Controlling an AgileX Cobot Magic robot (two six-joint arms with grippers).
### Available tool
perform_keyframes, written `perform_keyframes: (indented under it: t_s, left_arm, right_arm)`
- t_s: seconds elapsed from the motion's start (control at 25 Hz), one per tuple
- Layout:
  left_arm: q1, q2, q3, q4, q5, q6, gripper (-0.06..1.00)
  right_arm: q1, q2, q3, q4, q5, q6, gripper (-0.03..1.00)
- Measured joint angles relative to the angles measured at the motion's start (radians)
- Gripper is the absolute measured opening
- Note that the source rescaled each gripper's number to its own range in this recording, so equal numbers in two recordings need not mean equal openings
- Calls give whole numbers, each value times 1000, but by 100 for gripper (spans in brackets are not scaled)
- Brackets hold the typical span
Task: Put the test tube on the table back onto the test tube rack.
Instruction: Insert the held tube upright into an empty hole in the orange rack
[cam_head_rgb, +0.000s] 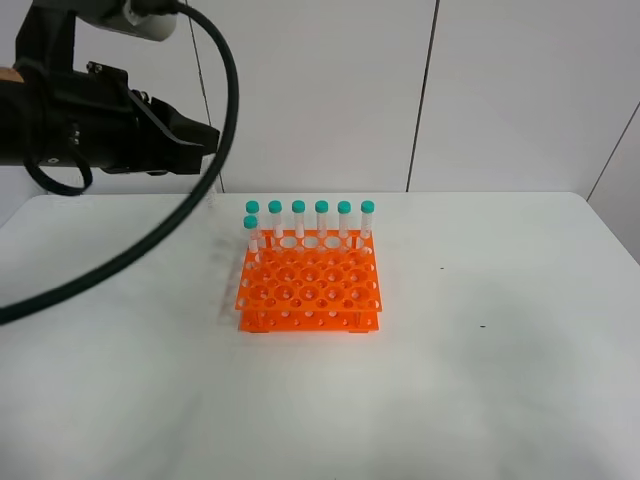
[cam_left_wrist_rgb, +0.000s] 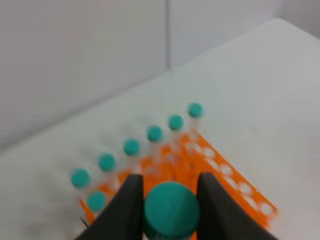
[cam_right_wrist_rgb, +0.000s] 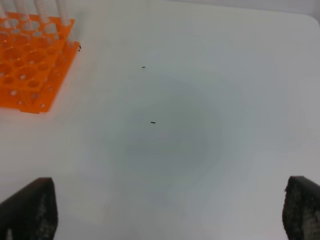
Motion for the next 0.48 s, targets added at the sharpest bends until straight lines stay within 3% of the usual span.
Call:
perform_keyframes:
  t_s: [0.08, 0.24, 0.48]
  left_arm:
    - [-44, 1, 32, 93, -98, -64, 0]
    - [-65, 28, 97, 135, -285, -99, 0]
    - [-66, 185, 113, 139, -363, -109, 0]
  right_arm:
    - [0, 0, 0, 0, 0, 0, 100]
    - [0, 0, 0, 0, 0, 0, 100]
    - [0, 0, 0, 0, 0, 0, 100]
